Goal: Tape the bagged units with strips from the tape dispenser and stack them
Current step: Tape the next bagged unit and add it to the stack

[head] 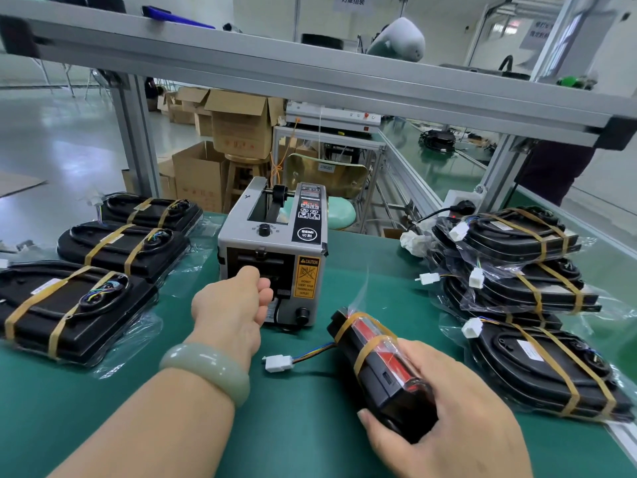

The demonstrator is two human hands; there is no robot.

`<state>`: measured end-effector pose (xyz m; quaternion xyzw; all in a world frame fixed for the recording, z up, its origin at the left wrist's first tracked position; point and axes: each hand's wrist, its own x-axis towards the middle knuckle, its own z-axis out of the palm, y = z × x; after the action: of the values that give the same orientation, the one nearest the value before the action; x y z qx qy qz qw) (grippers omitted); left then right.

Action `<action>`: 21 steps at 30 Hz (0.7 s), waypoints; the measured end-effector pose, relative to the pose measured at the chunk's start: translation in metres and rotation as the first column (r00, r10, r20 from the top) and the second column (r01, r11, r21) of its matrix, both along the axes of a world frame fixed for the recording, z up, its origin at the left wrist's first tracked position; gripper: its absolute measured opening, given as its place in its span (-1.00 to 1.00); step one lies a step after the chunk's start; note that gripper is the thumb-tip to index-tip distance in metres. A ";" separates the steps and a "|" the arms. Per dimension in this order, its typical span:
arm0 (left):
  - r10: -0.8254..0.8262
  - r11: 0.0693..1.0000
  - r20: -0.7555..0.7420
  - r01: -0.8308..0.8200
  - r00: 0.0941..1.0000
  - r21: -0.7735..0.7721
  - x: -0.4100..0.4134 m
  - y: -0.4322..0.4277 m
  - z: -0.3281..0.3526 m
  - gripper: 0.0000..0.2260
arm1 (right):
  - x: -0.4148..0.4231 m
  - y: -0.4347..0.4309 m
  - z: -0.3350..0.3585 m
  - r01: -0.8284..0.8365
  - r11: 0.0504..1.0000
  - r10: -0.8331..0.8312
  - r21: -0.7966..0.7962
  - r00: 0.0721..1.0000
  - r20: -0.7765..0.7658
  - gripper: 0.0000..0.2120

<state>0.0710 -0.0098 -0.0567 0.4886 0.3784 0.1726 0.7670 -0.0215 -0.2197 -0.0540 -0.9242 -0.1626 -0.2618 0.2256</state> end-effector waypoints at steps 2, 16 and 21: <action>-0.031 0.999 -0.001 0.031 1.000 0.005 -0.003 0.003 -0.003 -0.88 | 0.000 -0.001 0.000 0.003 1.000 -0.003 0.000 1.000 -0.002 -0.36; -0.014 0.996 -0.005 0.014 1.000 -0.087 0.001 -0.001 0.008 -0.86 | -0.002 0.001 0.001 -0.004 0.999 0.004 -0.033 1.000 0.000 -0.37; 0.073 0.996 -0.020 -0.073 0.997 -0.048 0.002 -0.009 0.009 -0.84 | -0.003 0.001 0.000 0.006 0.999 -0.006 -0.039 1.000 -0.019 -0.36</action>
<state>0.0733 -0.0184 -0.0478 0.4572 0.4070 0.1868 0.7684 -0.0240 -0.2189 -0.0537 -0.9314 -0.1627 -0.2502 0.2084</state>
